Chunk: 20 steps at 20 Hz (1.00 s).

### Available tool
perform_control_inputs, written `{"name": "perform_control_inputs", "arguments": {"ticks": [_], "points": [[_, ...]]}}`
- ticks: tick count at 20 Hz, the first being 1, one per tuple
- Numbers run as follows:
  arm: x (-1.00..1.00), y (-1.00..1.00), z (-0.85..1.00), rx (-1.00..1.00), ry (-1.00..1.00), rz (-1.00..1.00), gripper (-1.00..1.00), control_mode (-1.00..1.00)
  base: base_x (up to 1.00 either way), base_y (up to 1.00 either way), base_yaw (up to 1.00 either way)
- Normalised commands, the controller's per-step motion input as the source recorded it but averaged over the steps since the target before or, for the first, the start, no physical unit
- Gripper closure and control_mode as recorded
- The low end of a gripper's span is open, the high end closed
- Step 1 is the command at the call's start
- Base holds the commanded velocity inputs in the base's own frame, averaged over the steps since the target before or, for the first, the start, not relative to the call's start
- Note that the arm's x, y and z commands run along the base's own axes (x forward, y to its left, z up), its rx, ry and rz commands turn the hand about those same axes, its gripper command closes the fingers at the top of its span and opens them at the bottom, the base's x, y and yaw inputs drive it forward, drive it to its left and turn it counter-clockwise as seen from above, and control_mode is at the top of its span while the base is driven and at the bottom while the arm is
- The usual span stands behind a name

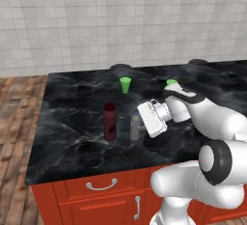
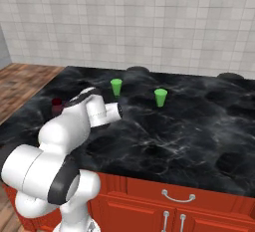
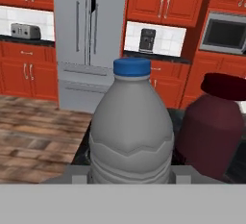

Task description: Place the drinks on the dining counter in a tight cluster.

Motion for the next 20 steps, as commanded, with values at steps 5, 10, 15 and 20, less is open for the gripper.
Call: {"name": "perform_control_inputs", "arguments": {"ticks": [5,10,15,20], "points": [[0.27,0.0,-0.24,0.0,0.0,0.01,1.0,-1.0,0.0,0.0,0.0],[0.22,0.0,-0.23,0.0,0.0,0.03,1.0,-1.0,0.0,0.0,0.0],[0.25,0.0,-0.19,0.0,0.0,0.04,1.0,-1.0,0.0,0.0,0.0],[0.26,0.0,-0.18,0.0,0.0,0.03,1.0,-1.0,0.0,0.0,0.0]]}}
